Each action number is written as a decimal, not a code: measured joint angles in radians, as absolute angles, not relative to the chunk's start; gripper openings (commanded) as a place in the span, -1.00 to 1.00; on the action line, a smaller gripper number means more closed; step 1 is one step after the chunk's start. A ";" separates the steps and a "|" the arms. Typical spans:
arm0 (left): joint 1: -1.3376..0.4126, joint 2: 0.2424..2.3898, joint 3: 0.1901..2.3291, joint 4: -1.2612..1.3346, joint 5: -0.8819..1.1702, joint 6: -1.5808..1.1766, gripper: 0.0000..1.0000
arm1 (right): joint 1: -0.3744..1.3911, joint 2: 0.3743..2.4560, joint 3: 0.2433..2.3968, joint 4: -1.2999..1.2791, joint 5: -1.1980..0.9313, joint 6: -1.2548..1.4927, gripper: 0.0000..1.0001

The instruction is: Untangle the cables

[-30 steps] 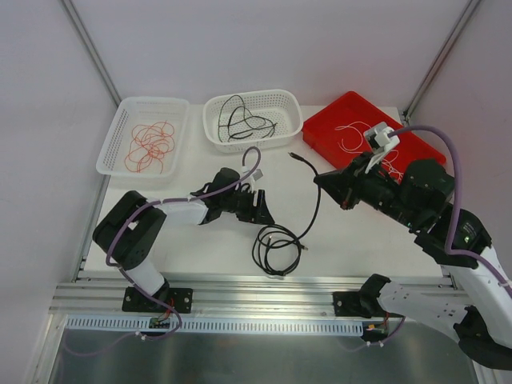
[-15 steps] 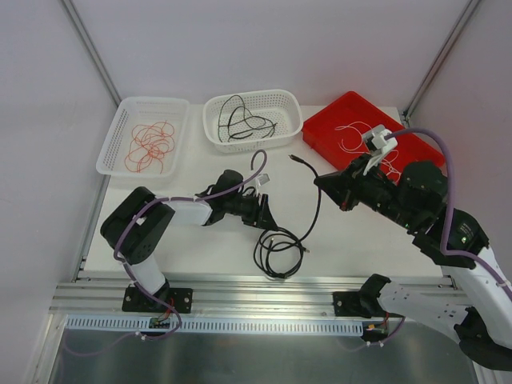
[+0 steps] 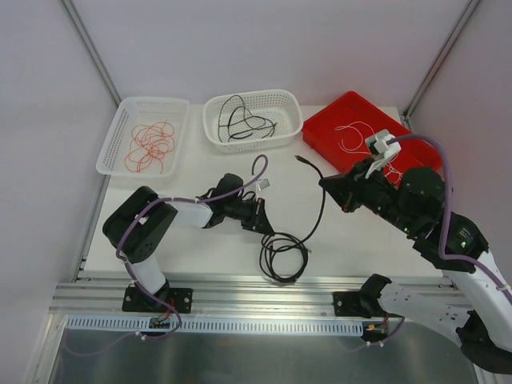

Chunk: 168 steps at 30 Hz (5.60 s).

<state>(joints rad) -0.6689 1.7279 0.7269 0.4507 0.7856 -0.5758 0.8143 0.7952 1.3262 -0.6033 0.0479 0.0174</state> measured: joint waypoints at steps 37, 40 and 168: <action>-0.275 0.831 1.079 -0.472 -0.657 -0.168 -1.00 | 0.570 0.682 1.019 -0.902 0.800 0.097 -0.99; -0.221 0.828 1.051 -0.490 -0.712 -0.148 -1.00 | 0.492 0.678 1.018 -0.913 0.773 0.095 -0.99; 0.202 0.765 0.688 -0.491 -0.153 -0.272 -0.05 | 0.179 0.797 1.182 -0.826 -0.084 0.089 -0.99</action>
<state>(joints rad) 0.2024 0.7647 0.6876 -0.4908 -0.1528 -0.2722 0.1791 0.7967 1.1824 -0.8261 -0.0837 0.0887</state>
